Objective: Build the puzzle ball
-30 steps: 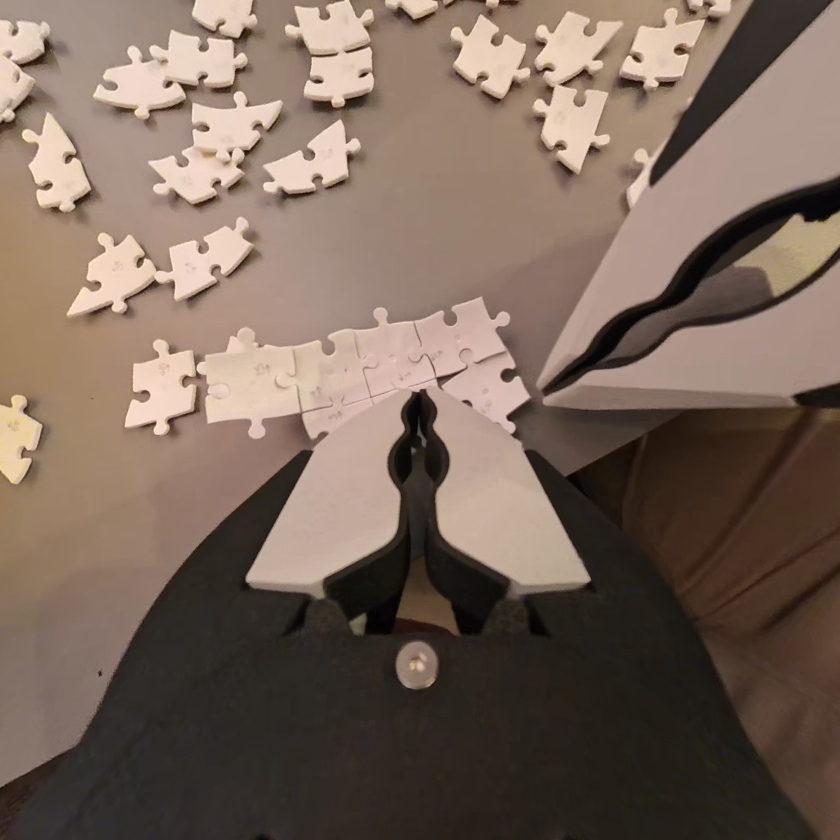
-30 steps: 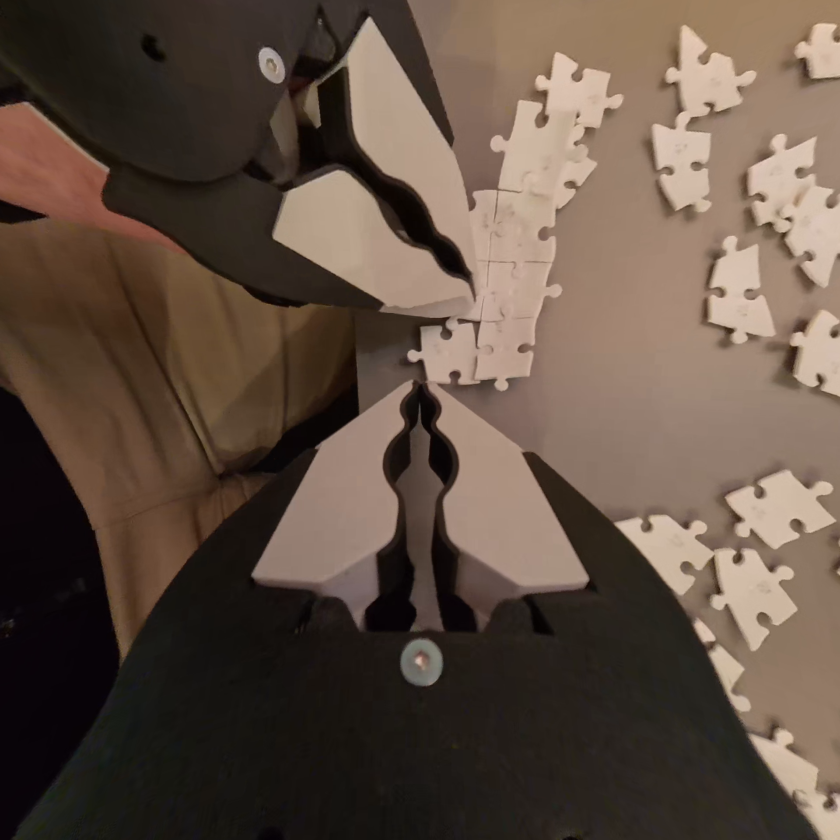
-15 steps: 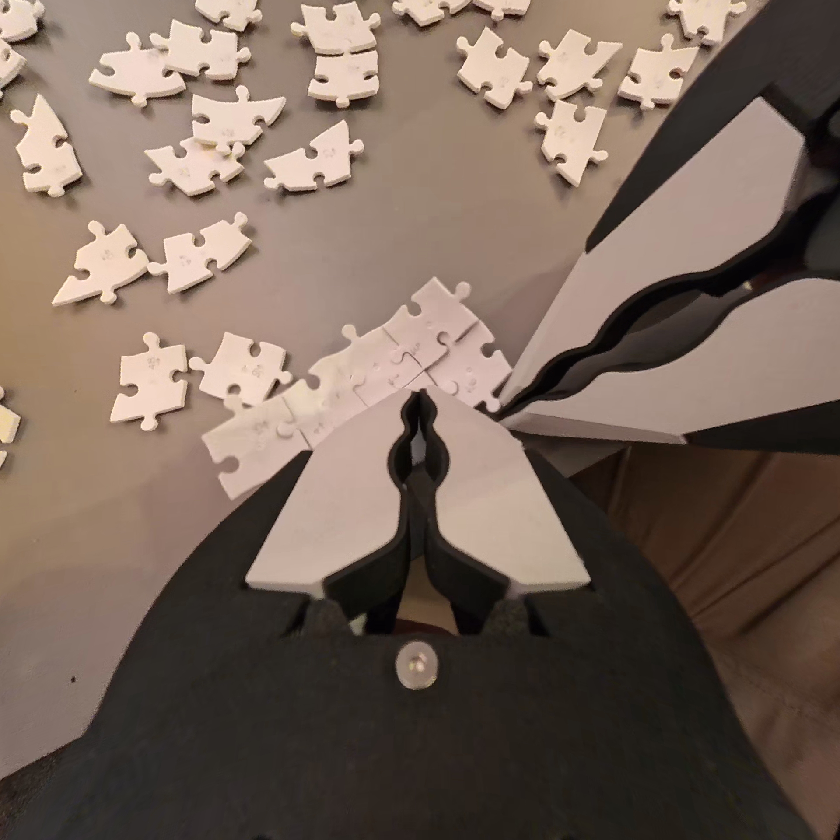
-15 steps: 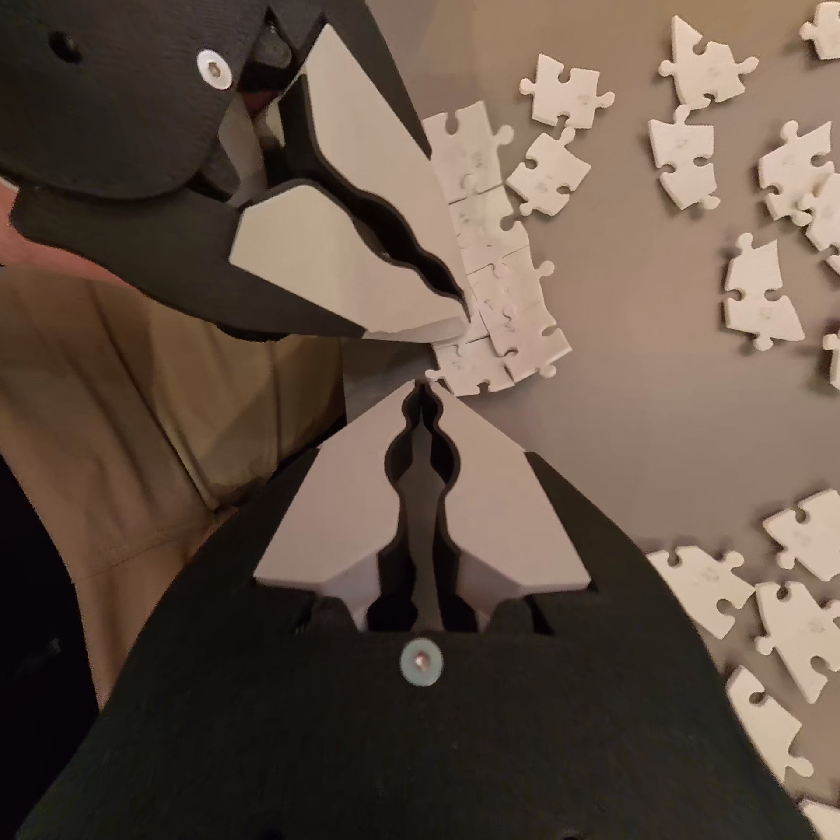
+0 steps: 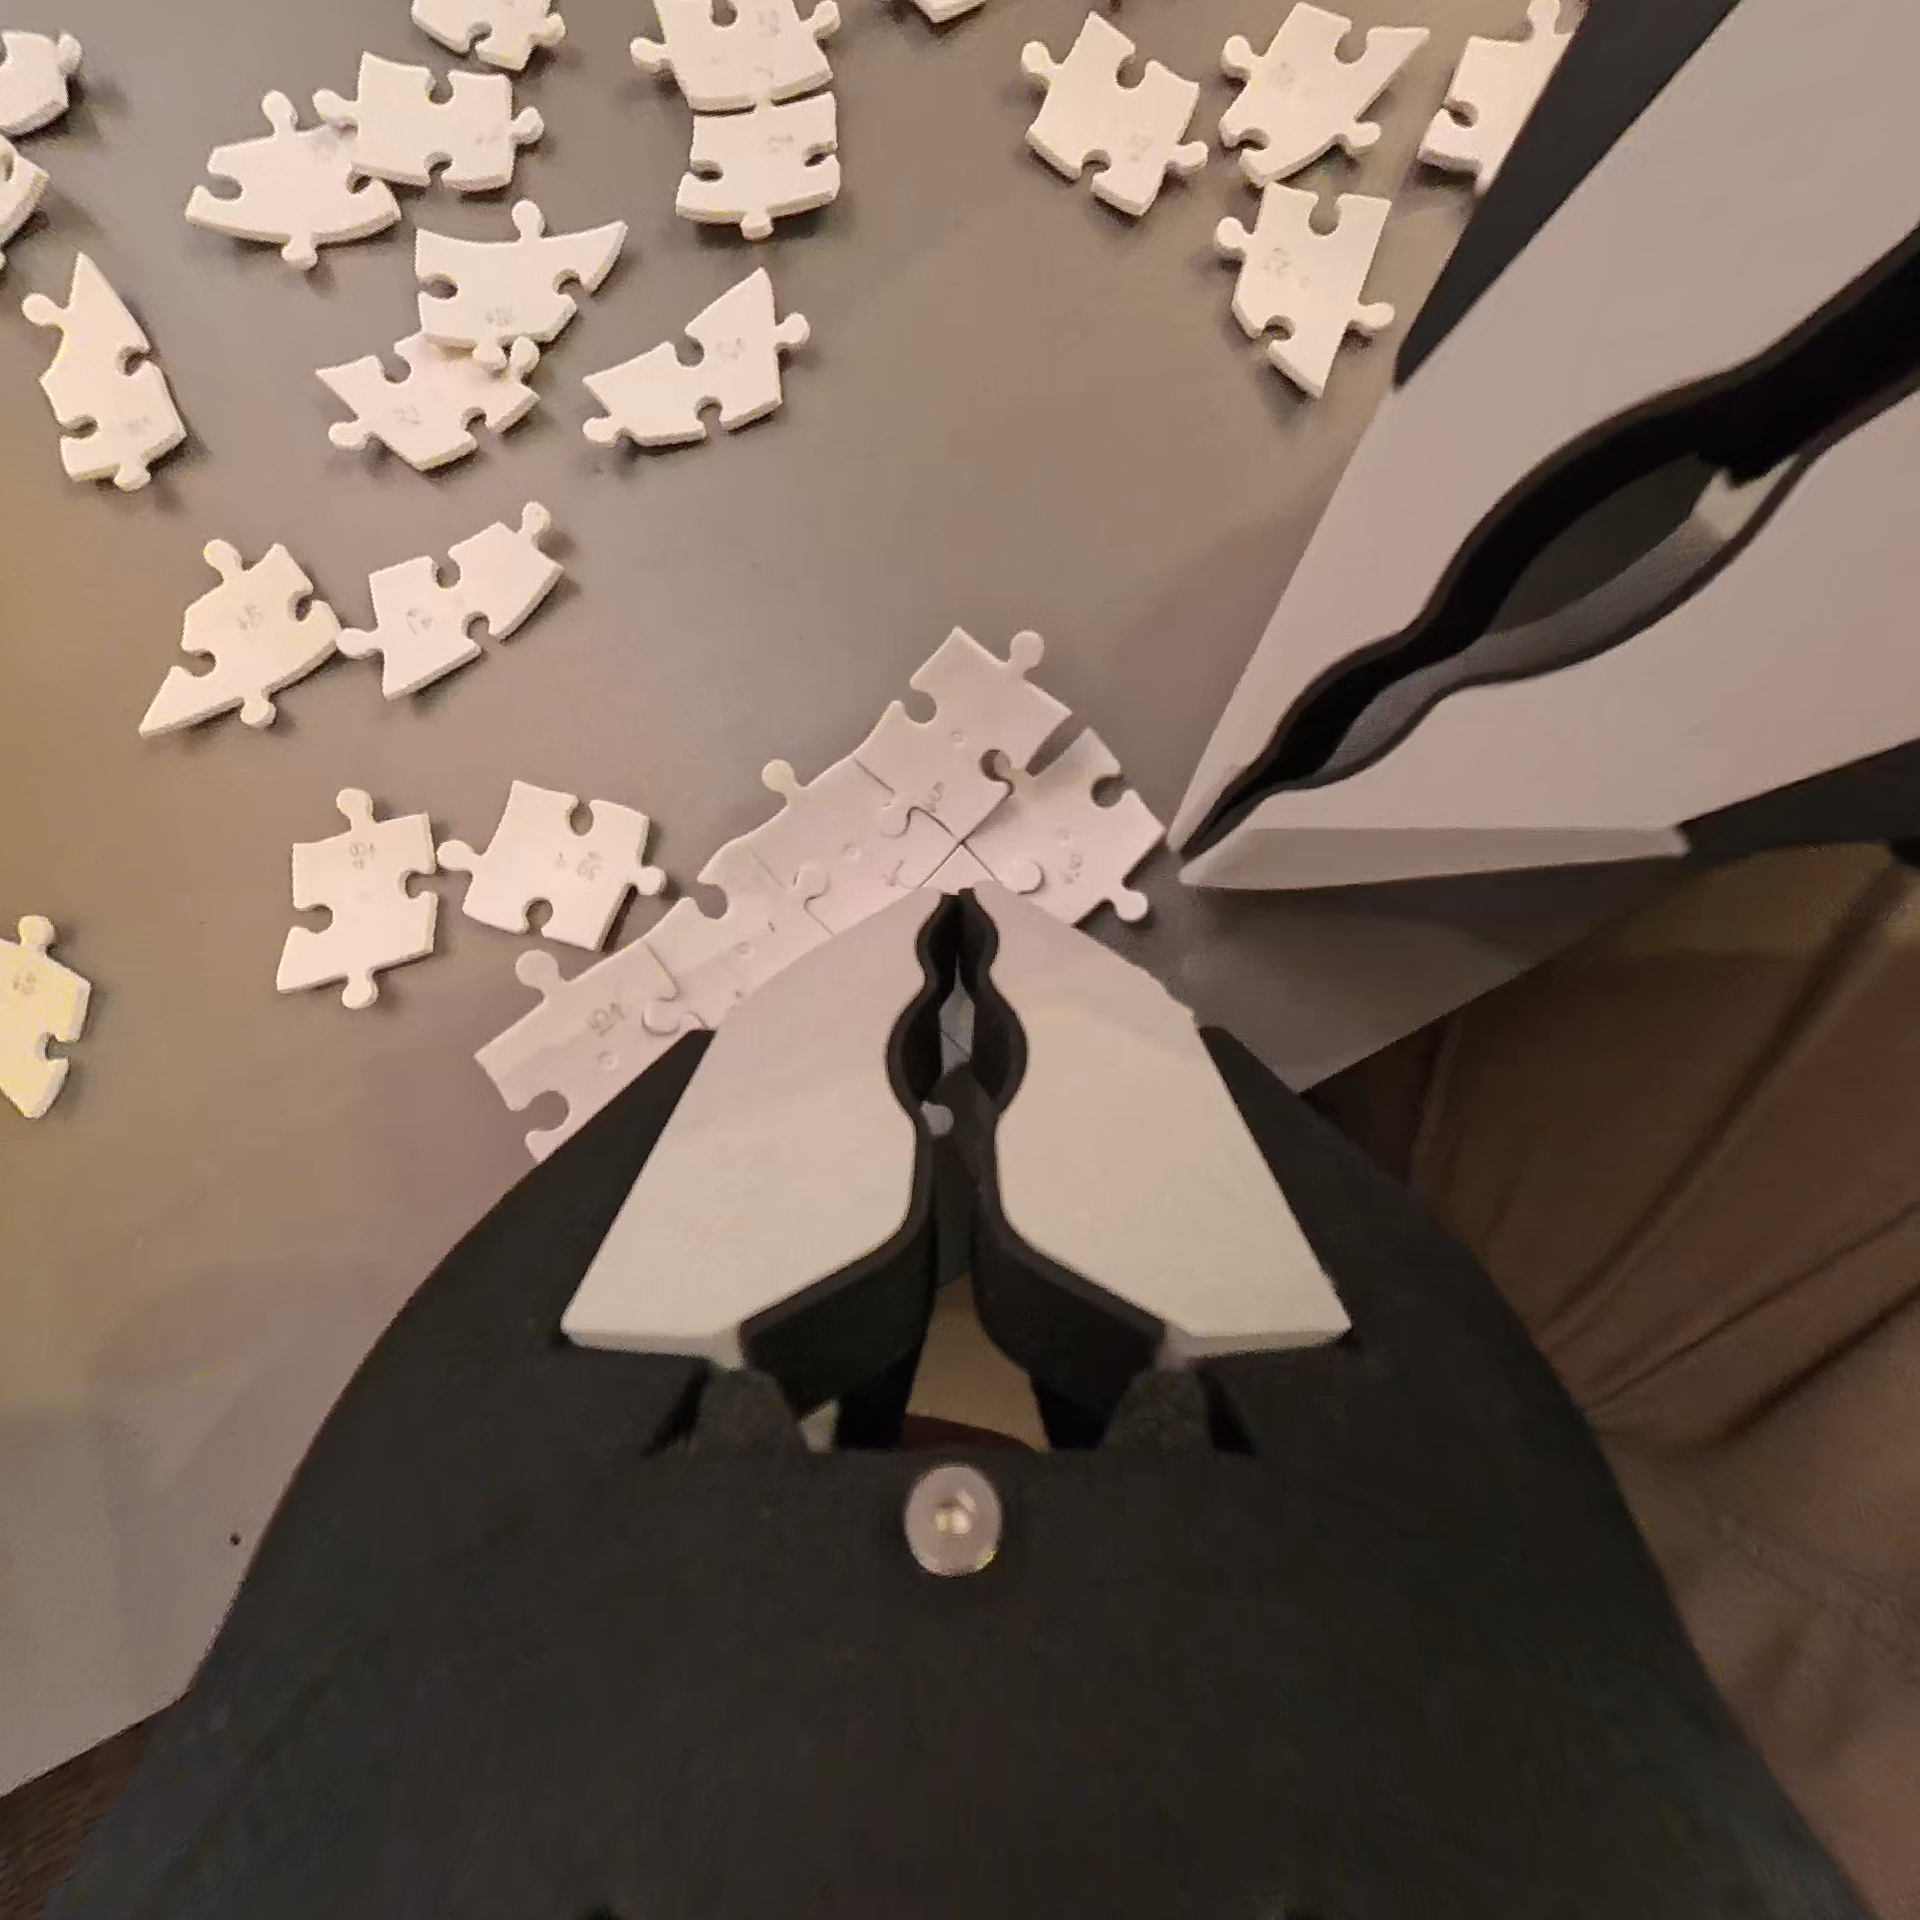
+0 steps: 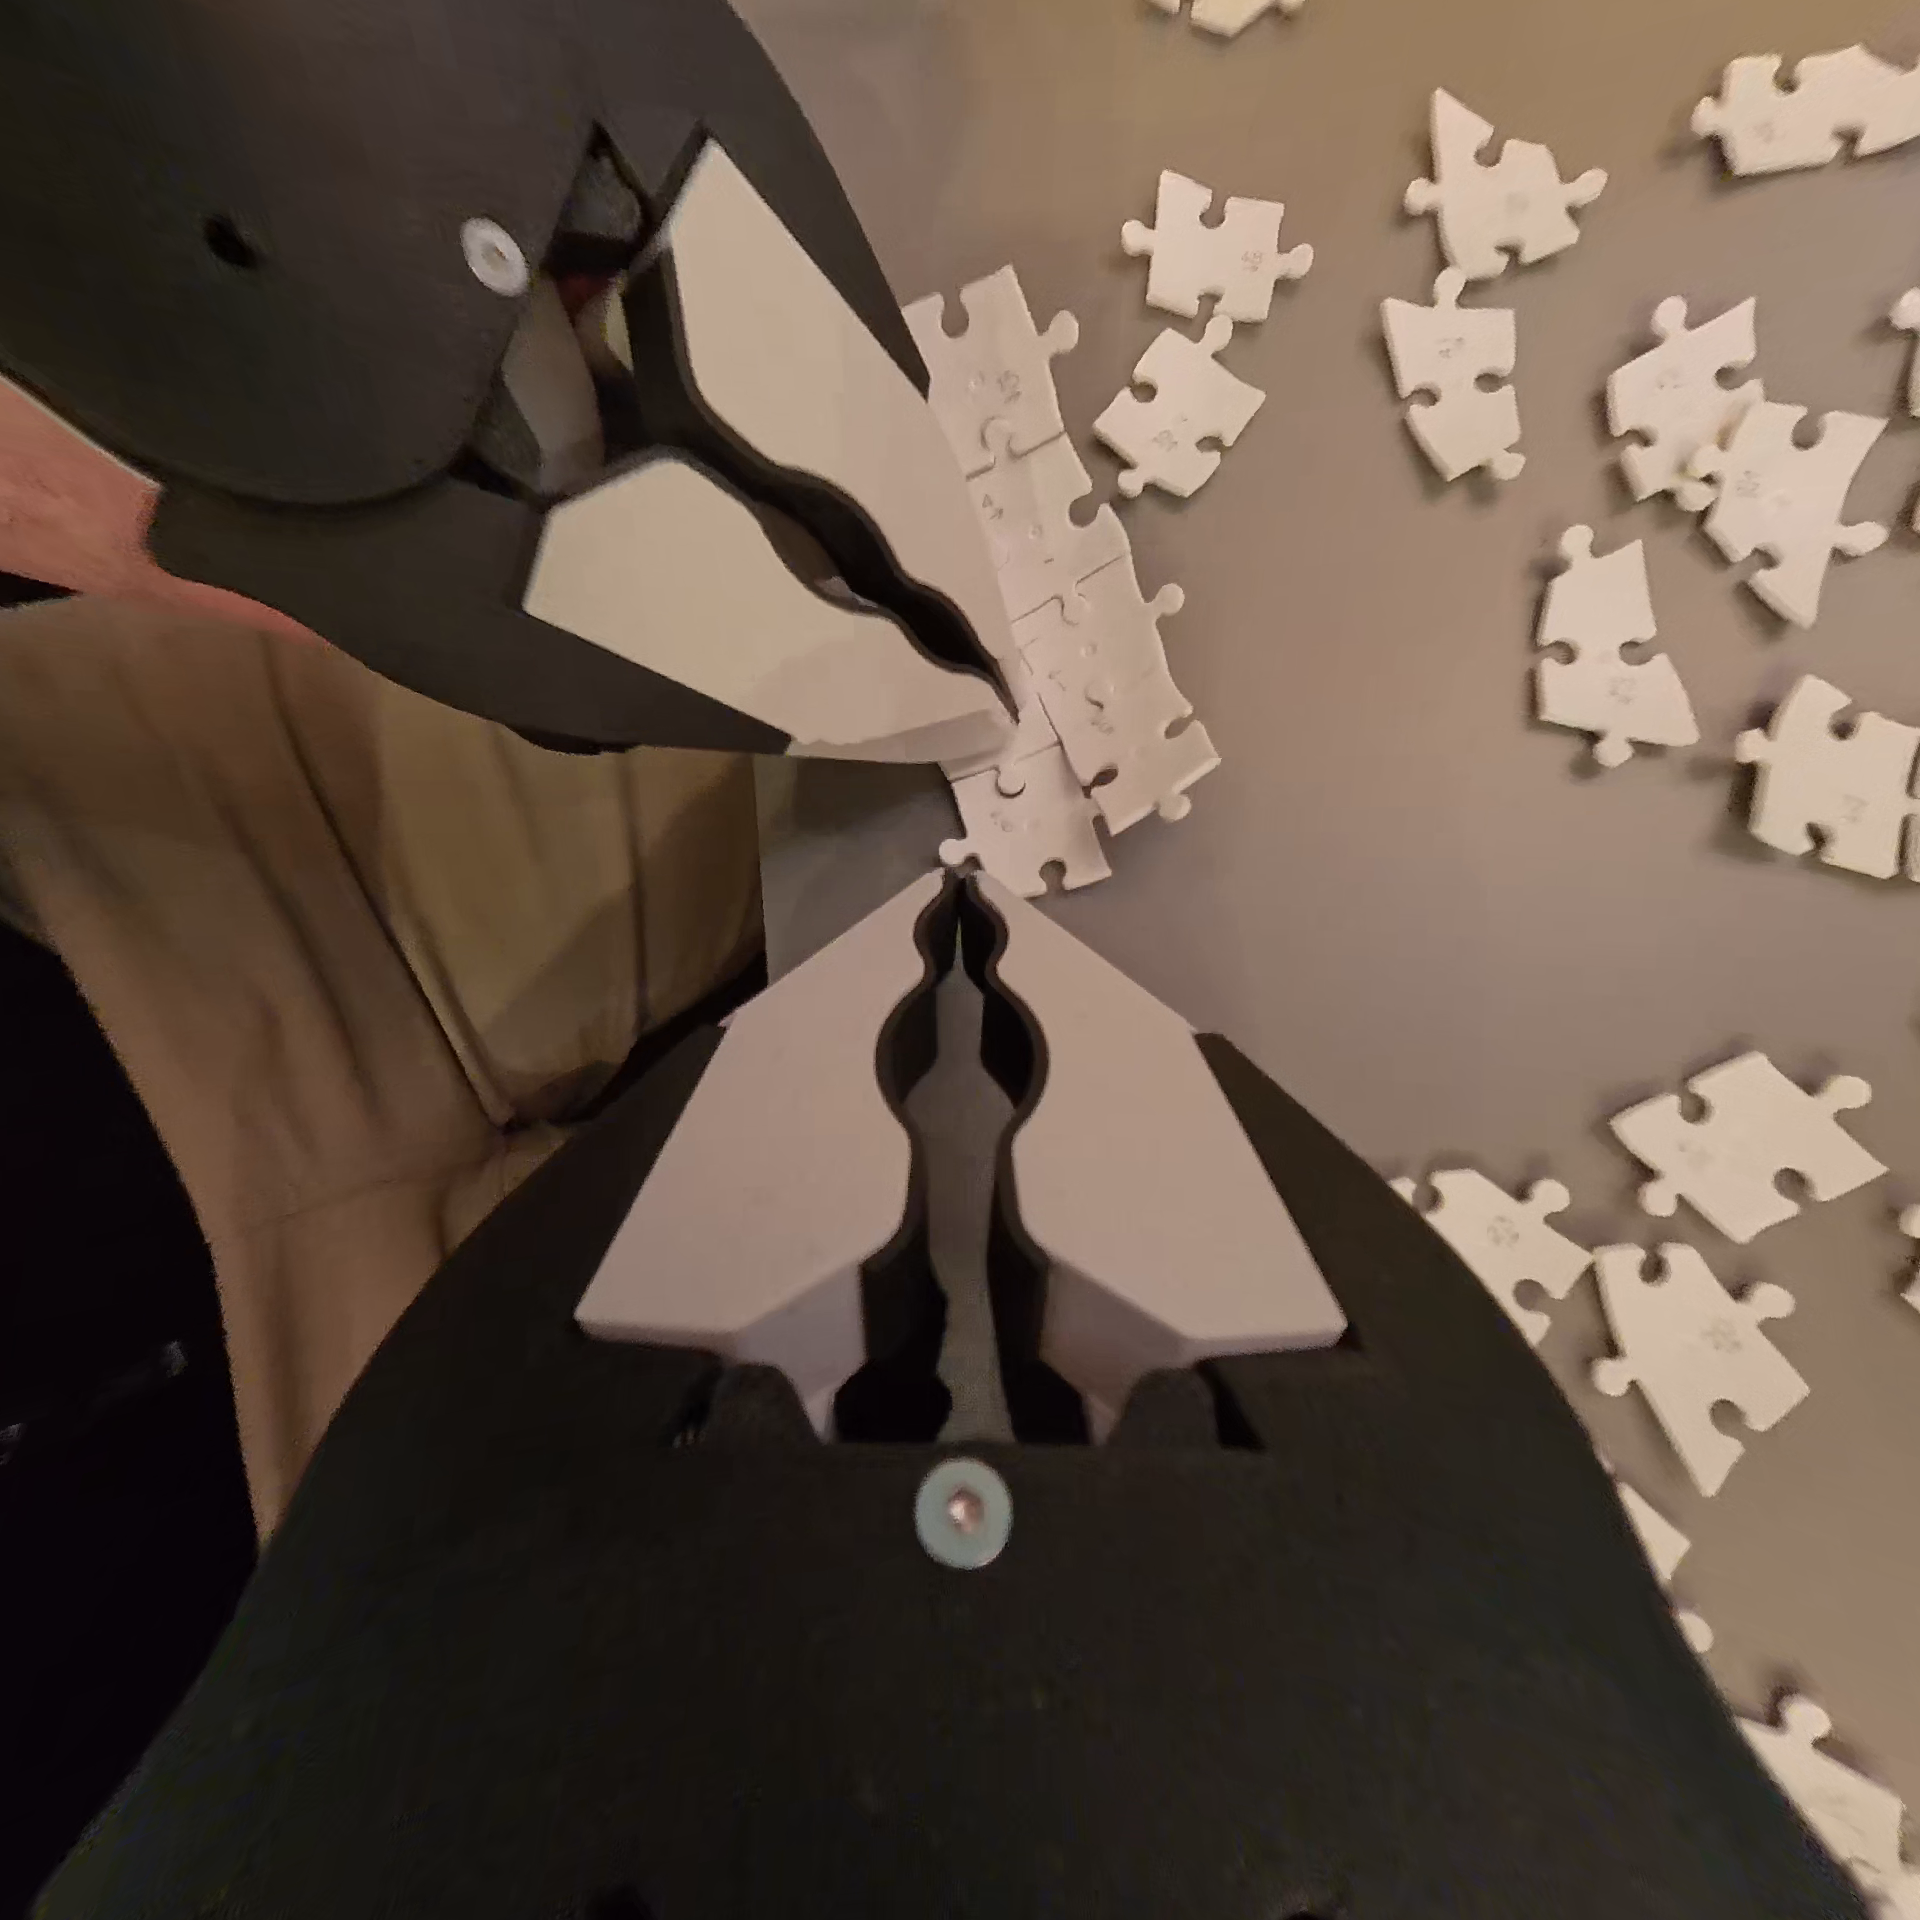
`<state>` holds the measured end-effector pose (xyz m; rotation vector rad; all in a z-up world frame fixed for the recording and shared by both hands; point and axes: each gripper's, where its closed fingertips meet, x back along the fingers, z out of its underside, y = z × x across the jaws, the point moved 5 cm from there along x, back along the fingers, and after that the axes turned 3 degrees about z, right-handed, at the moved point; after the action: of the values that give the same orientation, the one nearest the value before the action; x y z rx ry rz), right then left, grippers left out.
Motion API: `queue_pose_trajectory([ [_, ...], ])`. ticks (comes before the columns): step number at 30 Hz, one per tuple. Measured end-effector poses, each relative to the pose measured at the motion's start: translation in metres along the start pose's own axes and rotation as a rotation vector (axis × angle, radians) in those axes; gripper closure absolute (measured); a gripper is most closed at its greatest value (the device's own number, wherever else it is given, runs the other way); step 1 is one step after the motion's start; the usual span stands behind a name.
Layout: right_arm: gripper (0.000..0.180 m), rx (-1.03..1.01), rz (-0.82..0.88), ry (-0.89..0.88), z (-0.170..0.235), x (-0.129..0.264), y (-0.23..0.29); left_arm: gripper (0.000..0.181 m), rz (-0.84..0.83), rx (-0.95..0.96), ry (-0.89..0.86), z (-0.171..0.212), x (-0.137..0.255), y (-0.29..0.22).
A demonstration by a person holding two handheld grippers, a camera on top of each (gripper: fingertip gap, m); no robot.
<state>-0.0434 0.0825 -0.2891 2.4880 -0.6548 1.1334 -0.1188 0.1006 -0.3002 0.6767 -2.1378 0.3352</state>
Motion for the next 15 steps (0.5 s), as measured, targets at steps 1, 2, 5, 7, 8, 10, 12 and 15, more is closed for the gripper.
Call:
queue_pose_trajectory([
  [1,0.180,0.003,0.001,-0.016,-0.003,0.004,-0.002,0.180,-0.001,-0.005,0.006,0.000,0.000,0.000],
  [2,0.180,0.016,0.029,-0.043,-0.007,0.007,-0.005,0.180,0.000,-0.008,0.012,-0.001,0.000,-0.001],
  [5,0.180,0.037,0.086,-0.055,-0.011,0.006,-0.014,0.180,-0.006,-0.018,0.023,-0.002,-0.001,-0.002],
  [7,0.180,0.063,0.108,-0.065,-0.012,0.006,-0.017,0.180,-0.017,-0.042,0.041,-0.003,-0.001,-0.002],
  [8,0.180,0.072,0.115,-0.083,-0.015,0.007,-0.017,0.180,-0.021,-0.052,0.046,-0.004,-0.001,-0.003],
  [10,0.180,0.094,0.146,-0.092,-0.018,0.007,-0.022,0.181,-0.025,-0.057,0.050,-0.005,-0.002,-0.003],
  [12,0.180,0.106,0.151,-0.065,-0.014,-0.001,-0.024,0.180,-0.028,-0.066,0.056,-0.005,-0.003,-0.004],
  [15,0.180,0.110,0.163,-0.014,-0.006,-0.011,-0.028,0.181,-0.030,-0.077,0.061,-0.007,-0.003,-0.005],
])
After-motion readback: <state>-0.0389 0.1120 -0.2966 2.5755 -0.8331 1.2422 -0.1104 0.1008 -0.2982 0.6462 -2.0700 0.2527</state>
